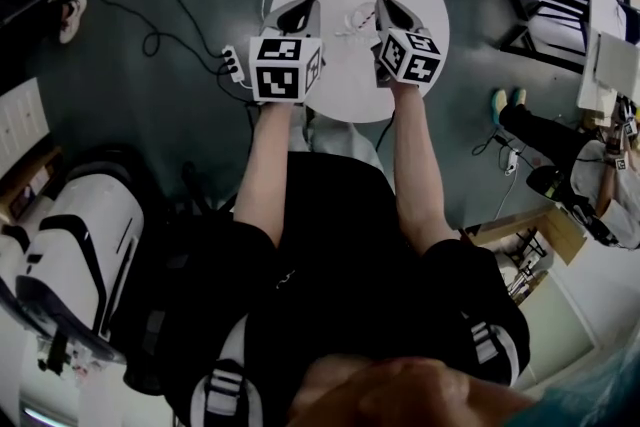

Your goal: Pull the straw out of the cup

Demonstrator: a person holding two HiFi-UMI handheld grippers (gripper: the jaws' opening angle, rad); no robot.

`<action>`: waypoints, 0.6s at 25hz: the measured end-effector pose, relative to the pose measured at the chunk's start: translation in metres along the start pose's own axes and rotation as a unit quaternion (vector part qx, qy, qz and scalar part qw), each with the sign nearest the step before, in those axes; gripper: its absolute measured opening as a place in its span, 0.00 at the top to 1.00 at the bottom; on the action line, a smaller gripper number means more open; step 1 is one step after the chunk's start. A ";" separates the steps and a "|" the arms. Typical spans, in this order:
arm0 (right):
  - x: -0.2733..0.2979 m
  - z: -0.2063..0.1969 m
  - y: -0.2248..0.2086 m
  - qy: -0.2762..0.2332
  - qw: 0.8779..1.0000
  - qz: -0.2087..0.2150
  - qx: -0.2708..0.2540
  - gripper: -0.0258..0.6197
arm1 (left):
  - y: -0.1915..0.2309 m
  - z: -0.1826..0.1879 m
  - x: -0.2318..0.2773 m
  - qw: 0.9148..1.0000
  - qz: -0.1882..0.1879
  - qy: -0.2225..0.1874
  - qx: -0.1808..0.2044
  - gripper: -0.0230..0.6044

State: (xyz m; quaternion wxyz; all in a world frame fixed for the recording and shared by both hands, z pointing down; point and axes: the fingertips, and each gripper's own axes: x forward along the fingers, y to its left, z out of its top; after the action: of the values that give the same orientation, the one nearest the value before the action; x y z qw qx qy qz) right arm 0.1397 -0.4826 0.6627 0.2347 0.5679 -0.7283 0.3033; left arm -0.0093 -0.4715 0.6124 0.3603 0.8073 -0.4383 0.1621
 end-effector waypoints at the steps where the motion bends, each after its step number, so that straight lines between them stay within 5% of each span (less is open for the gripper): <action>1: -0.004 0.004 -0.001 -0.006 1.000 0.000 0.002 0.91 | -0.005 0.001 -0.001 1.000 -0.002 -0.002 0.003 0.95; 15: -0.106 0.058 0.027 -0.147 0.987 0.062 -0.035 0.91 | -0.079 0.007 -0.062 0.996 0.019 -0.072 0.055 0.95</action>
State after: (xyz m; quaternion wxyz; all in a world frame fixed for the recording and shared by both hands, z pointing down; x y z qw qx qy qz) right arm 0.1399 -0.4463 0.5439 0.1255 0.5514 -0.7990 0.2044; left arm 0.0204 -0.4115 0.5368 0.2793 0.8270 -0.4690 0.1343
